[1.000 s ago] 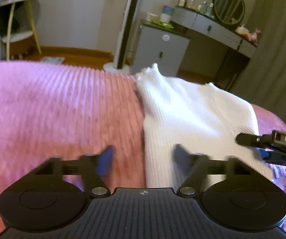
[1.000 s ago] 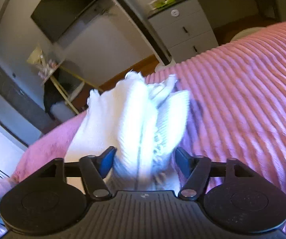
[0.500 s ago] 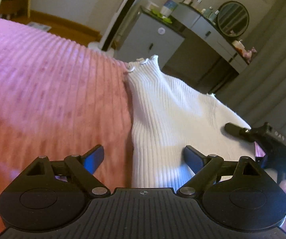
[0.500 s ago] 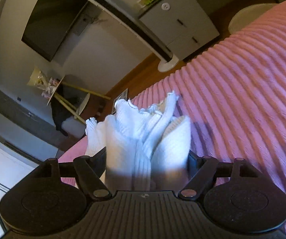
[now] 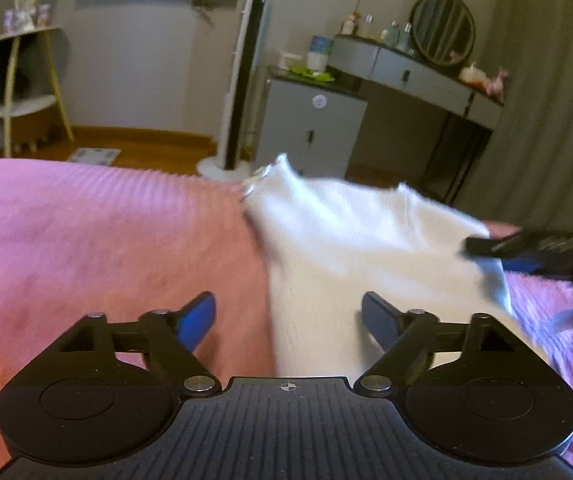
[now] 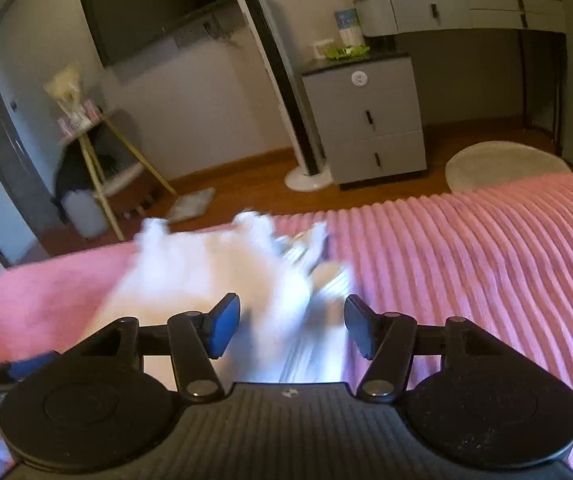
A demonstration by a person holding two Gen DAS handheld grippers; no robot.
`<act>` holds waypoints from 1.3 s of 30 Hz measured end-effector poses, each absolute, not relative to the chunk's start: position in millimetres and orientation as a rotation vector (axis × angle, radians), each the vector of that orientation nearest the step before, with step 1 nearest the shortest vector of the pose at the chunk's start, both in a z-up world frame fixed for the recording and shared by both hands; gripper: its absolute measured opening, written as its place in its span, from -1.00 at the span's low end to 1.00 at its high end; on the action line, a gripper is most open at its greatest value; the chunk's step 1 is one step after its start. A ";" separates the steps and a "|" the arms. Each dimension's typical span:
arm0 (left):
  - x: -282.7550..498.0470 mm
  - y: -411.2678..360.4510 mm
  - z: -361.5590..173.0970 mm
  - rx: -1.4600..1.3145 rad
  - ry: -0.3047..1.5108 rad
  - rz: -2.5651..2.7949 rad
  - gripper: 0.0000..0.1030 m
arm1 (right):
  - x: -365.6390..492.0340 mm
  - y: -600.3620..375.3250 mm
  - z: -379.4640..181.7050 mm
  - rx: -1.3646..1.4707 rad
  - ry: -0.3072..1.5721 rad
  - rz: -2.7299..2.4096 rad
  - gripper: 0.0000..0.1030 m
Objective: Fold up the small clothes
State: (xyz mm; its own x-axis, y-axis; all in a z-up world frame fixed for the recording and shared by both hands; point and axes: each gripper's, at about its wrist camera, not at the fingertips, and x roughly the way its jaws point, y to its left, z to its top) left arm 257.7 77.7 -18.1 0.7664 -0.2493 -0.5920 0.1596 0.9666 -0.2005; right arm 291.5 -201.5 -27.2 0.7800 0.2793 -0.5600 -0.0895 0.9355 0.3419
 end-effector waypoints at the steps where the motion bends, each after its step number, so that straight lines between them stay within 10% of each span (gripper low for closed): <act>1: 245.0 80.6 -17.8 -0.132 0.665 -0.212 0.67 | 272.3 -201.5 -24.0 0.341 0.638 0.221 0.22; 10: 199.7 89.0 -36.0 -0.231 0.811 -0.188 0.74 | 186.1 -185.9 -47.5 0.556 0.742 0.322 0.26; 11: 203.6 86.7 -37.0 -0.233 0.827 -0.163 0.74 | 192.2 -182.1 -54.0 0.576 0.766 0.328 0.16; 13: 208.0 82.7 -36.4 -0.242 0.856 -0.125 0.73 | 204.8 -176.9 -59.8 0.558 0.791 0.322 -0.71; 16: 206.8 79.0 -30.2 -0.265 0.869 -0.109 0.73 | 205.2 -166.2 -48.6 0.394 0.758 0.270 -0.83; 30: 208.7 64.2 -37.0 -0.225 0.879 -0.067 0.80 | 204.4 -146.0 -68.9 0.020 0.697 0.171 -0.83; 39: 194.9 80.2 7.9 -0.284 0.749 -0.011 0.84 | 195.2 -170.6 -19.7 0.196 0.613 0.190 -0.39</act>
State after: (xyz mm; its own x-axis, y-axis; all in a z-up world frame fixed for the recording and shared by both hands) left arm 194.9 80.2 7.9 0.7341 -0.1104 -0.6700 -0.0909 0.9618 -0.2581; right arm 195.2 -170.6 -19.7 0.8014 0.2341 -0.5504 -0.1181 0.9641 0.2380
